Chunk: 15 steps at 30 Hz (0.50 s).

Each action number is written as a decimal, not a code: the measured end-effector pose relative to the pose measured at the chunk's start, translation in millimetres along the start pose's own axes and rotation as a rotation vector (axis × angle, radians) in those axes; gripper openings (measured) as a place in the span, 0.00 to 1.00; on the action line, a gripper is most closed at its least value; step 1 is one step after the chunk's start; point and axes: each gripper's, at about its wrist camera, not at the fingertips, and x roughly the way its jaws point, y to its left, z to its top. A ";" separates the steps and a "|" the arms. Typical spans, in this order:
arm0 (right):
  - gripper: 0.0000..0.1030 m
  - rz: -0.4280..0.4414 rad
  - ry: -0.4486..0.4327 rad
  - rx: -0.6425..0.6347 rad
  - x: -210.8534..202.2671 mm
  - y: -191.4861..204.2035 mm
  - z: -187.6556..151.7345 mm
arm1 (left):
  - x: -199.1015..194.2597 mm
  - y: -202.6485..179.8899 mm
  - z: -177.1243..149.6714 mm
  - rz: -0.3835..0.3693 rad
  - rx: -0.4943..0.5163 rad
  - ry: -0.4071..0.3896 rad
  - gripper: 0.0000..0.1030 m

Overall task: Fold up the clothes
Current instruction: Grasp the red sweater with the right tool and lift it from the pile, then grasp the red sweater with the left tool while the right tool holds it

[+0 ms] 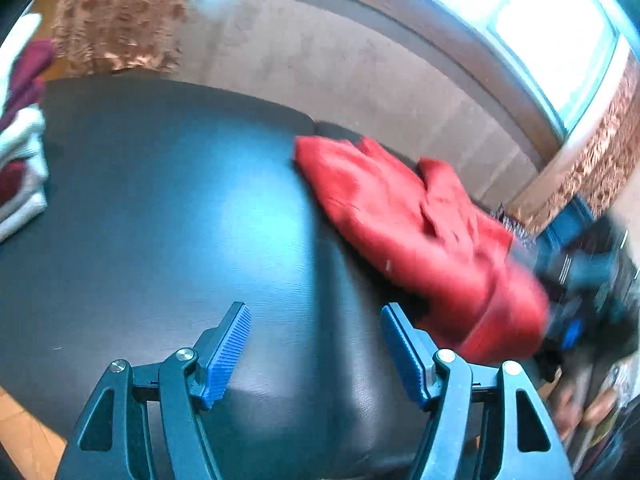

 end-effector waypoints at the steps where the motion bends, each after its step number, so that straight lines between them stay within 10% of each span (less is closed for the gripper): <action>1: 0.66 -0.010 0.016 0.008 0.9 -3.5 -12.6 | -3.6 0.5 0.7 -0.013 -0.013 -0.010 0.68; 7: 0.81 -0.110 0.064 0.004 -9.9 -14.1 -73.3 | -12.4 -12.4 13.8 -0.127 -0.019 0.002 0.68; 15: 0.89 -0.289 0.046 -0.206 -19.0 10.9 -93.9 | 48.8 -135.5 40.2 -0.216 0.344 0.173 0.68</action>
